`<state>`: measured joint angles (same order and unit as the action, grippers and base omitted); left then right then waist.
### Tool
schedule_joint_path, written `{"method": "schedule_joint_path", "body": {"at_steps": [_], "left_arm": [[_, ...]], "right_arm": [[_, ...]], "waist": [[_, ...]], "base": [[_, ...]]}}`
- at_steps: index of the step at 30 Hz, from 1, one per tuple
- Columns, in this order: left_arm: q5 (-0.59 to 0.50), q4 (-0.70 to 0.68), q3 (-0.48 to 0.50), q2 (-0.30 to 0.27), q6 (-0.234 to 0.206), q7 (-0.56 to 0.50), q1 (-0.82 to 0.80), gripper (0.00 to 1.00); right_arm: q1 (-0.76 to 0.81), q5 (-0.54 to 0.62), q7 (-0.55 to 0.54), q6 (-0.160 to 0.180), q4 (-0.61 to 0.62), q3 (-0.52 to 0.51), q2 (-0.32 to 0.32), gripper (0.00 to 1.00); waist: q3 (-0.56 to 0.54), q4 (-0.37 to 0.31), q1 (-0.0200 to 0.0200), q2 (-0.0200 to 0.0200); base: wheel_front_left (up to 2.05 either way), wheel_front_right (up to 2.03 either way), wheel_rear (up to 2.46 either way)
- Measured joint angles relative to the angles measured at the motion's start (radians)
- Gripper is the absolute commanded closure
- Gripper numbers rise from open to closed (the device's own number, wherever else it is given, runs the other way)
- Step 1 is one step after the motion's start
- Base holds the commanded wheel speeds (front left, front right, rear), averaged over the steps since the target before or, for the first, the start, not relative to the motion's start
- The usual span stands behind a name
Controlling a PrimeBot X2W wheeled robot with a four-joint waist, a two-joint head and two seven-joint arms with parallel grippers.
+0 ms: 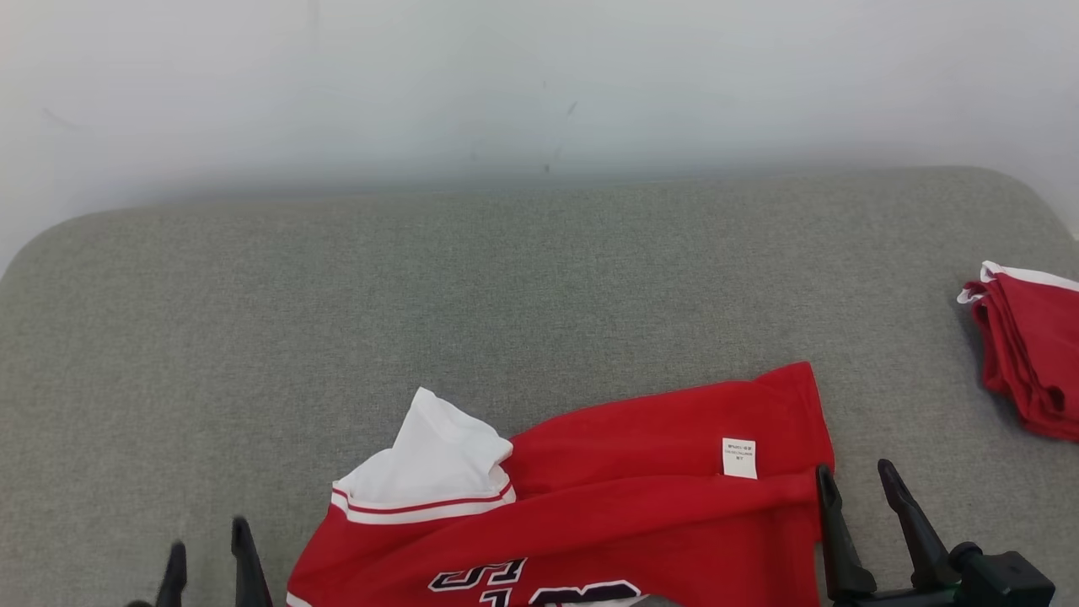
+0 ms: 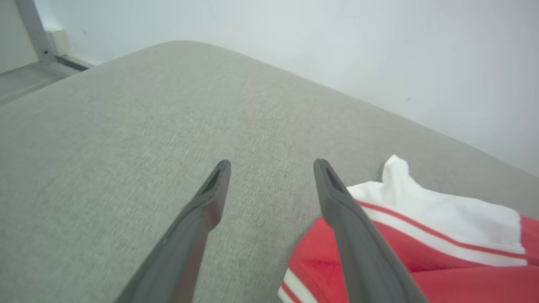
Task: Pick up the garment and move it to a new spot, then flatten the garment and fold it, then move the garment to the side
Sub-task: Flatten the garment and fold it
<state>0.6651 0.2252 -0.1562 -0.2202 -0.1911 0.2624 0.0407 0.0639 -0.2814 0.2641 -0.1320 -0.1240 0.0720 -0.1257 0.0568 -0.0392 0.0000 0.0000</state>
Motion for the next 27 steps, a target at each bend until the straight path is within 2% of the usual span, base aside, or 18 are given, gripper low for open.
{"method": "schedule_joint_path", "body": {"at_steps": [9, 12, 18, 27], "left_arm": [[-0.317, -0.22, 0.164, 0.11, 0.192, 0.0, 0.055, 0.0], [-0.391, -0.25, 0.194, 0.139, 0.238, 0.0, 0.084, 0.0], [-0.481, -0.224, 0.211, 0.163, 0.279, 0.0, 0.144, 0.0], [-0.494, -0.203, 0.227, 0.168, 0.286, 0.0, 0.164, 0.0]], "right_arm": [[0.004, 0.0, 0.0, 0.0, -0.011, -0.008, 0.009, 0.0], [0.009, -0.002, 0.0, 0.0, -0.02, -0.01, 0.013, 0.0], [0.021, -0.013, 0.0, 0.0, -0.05, -0.018, 0.019, 0.0], [0.029, -0.027, 0.0, 0.0, -0.088, -0.028, 0.016, 0.0]], "waist": [[-0.022, 0.001, 0.0, 0.0], [-0.034, 0.0, 0.0, 0.0], [-0.055, -0.003, -0.0001, 0.0], [-0.074, 0.007, -0.0001, 0.0]], "base": [[0.0, 0.0, 0.0], [0.0, 0.0, 0.0], [0.0, 0.0, 0.0], [0.0, 0.0, 0.0]]}}
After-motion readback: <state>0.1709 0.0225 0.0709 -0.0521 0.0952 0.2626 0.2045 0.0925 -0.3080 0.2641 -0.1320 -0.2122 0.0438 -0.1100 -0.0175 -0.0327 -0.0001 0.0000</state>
